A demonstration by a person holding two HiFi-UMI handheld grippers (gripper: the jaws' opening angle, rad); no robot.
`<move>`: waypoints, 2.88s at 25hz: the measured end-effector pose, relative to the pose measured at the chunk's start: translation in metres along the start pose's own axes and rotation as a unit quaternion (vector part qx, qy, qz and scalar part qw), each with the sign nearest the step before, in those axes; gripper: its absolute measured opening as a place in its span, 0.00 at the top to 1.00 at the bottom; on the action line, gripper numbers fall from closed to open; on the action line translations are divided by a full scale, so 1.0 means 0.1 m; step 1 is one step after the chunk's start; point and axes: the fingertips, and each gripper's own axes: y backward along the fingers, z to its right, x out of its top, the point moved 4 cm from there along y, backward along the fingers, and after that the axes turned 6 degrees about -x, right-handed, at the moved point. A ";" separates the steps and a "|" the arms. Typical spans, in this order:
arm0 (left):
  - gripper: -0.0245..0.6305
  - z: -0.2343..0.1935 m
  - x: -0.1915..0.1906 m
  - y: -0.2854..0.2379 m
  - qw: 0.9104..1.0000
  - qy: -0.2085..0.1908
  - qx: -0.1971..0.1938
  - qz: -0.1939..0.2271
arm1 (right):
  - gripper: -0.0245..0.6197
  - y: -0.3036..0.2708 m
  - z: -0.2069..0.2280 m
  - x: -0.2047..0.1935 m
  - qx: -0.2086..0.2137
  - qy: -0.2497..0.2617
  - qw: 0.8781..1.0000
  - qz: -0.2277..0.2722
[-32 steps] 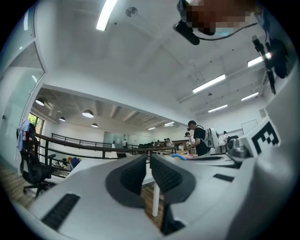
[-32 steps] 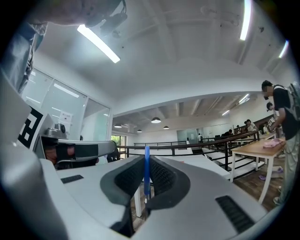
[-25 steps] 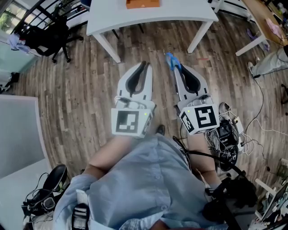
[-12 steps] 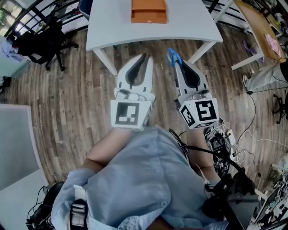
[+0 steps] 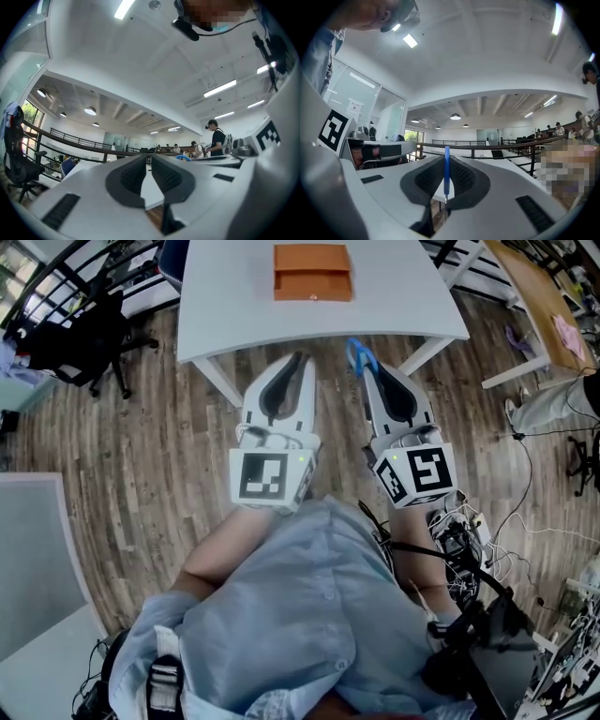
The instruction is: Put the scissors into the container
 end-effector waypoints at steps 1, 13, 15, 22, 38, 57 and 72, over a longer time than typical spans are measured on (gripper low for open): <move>0.90 -0.02 -0.03 -0.03 1.000 -0.001 -0.001 -0.003 | 0.90 -0.03 0.01 -0.01 0.000 0.000 1.000 -0.001; 0.90 -0.42 -0.33 -0.76 1.000 -0.002 0.012 -0.029 | 0.90 -0.76 0.41 -0.22 0.012 -0.012 1.000 -0.012; 0.90 -0.51 -0.40 -0.94 0.999 -0.004 0.017 -0.042 | 0.90 -0.95 0.51 -0.28 0.018 -0.023 0.999 -0.017; 0.90 -0.75 -0.54 -1.69 0.997 -0.007 0.028 -0.067 | 0.90 -1.61 0.94 -0.43 0.039 -0.048 0.997 -0.034; 0.90 -0.89 -0.47 -2.78 0.995 -0.030 0.061 -0.067 | 0.90 -2.53 1.69 -0.38 0.099 -0.053 0.994 -0.014; 0.90 -2.01 -0.45 -3.21 0.994 0.003 0.102 -0.030 | 0.90 -3.75 1.59 -0.28 0.137 0.020 0.990 -0.024; 0.90 -2.69 -1.23 -3.50 0.986 0.079 0.075 -0.122 | 0.90 -4.35 1.33 -1.25 0.145 0.022 0.979 -0.141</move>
